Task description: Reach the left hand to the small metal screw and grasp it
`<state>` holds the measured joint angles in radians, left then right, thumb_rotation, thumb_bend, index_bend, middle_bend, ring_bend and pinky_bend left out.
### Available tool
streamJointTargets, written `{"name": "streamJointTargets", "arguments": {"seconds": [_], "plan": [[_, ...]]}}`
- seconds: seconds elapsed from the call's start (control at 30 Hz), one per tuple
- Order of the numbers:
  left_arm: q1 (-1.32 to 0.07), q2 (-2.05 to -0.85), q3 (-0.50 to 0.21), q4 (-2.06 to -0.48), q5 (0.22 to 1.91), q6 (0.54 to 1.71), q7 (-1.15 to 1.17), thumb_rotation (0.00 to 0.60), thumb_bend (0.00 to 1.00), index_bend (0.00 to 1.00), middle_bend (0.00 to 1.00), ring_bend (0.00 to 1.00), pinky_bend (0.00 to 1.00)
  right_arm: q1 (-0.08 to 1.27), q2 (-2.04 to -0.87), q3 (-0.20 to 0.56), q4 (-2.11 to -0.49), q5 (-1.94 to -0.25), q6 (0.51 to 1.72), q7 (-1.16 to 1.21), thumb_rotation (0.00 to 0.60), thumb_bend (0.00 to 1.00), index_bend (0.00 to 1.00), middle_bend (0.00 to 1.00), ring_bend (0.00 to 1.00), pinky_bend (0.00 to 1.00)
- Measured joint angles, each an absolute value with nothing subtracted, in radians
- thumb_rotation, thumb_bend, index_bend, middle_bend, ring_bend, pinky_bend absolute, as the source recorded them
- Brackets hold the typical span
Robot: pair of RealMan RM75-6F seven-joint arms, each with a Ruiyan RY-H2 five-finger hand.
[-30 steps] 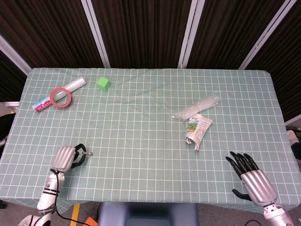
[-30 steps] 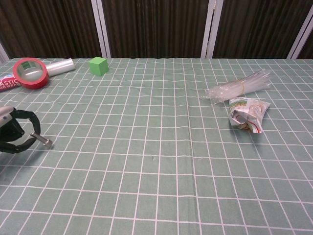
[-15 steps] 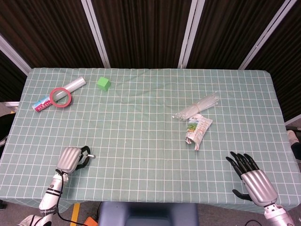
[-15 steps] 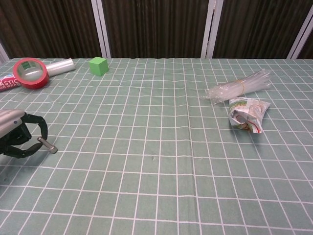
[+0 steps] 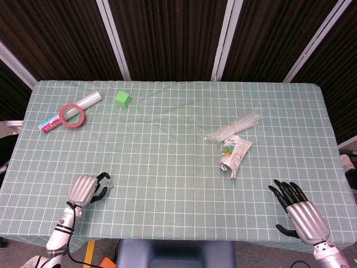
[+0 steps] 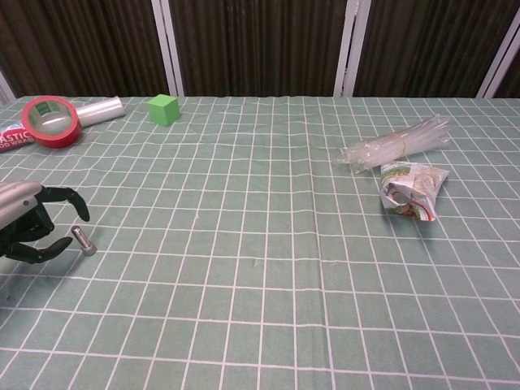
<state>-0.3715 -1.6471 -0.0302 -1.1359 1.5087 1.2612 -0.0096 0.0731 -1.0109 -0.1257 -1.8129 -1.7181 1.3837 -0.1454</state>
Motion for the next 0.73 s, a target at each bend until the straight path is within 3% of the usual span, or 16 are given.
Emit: {"name": "streamJointTargets", "arguments": {"seconds": [0.07, 0.13, 0.17, 0.23, 0.27, 0.33, 0.53, 0.73], "plan": [[-0.368, -1.644, -0.03, -1.14, 1.518, 1.282, -0.011, 0.6, 0.42, 0.3, 0.98, 0.99, 1.0, 0.072, -1.011, -0.125, -1.813, -1.719, 1.387, -0.145, 0.6, 0.26, 0.0, 0.0, 0.0, 0.0], [-0.358, -1.636, -0.028, -1.149, 1.535, 1.324, -0.022, 0.6, 0.42, 0.2, 0.75, 0.79, 0.88, 0.07, -1.011, -0.124, -1.812, -1.718, 1.389, -0.146, 0.6, 0.26, 0.0, 0.0, 0.0, 0.0], [-0.351, -1.63, -0.026, -1.155, 1.544, 1.348, -0.033, 0.6, 0.42, 0.14, 0.49, 0.51, 0.67, 0.07, -1.011, -0.123, -1.812, -1.717, 1.391, -0.147, 0.6, 0.26, 0.0, 0.0, 0.0, 0.0], [-0.324, -1.6, -0.009, -1.186, 1.574, 1.416, -0.068, 0.6, 0.42, 0.06, 0.16, 0.13, 0.3, 0.067, -1.011, -0.119, -1.811, -1.71, 1.396, -0.152, 0.6, 0.26, 0.0, 0.0, 0.0, 0.0], [-0.309, -1.579, 0.004, -1.206, 1.59, 1.448, -0.084, 0.6, 0.42, 0.03, 0.06, 0.03, 0.16, 0.065, -1.012, -0.116, -1.81, -1.705, 1.398, -0.156, 0.6, 0.26, 0.0, 0.0, 0.0, 0.0], [-0.265, -1.519, 0.041, -1.258, 1.635, 1.533, -0.108, 0.6, 0.41, 0.0, 0.0, 0.0, 0.05, 0.062, -1.015, -0.11, -1.811, -1.691, 1.401, -0.17, 0.6, 0.26, 0.0, 0.0, 0.0, 0.0], [-0.12, -1.325, 0.149, -1.407, 1.79, 1.781, -0.108, 0.6, 0.4, 0.0, 0.0, 0.0, 0.0, 0.052, -1.022, -0.1, -1.812, -1.689, 1.425, -0.182, 0.6, 0.26, 0.0, 0.0, 0.0, 0.0], [-0.086, -1.273, 0.156, -1.455, 1.794, 1.786, -0.092, 0.6, 0.39, 0.0, 0.0, 0.0, 0.0, 0.045, -1.017, -0.098, -1.817, -1.68, 1.429, -0.182, 0.6, 0.26, 0.0, 0.0, 0.0, 0.0]]}}
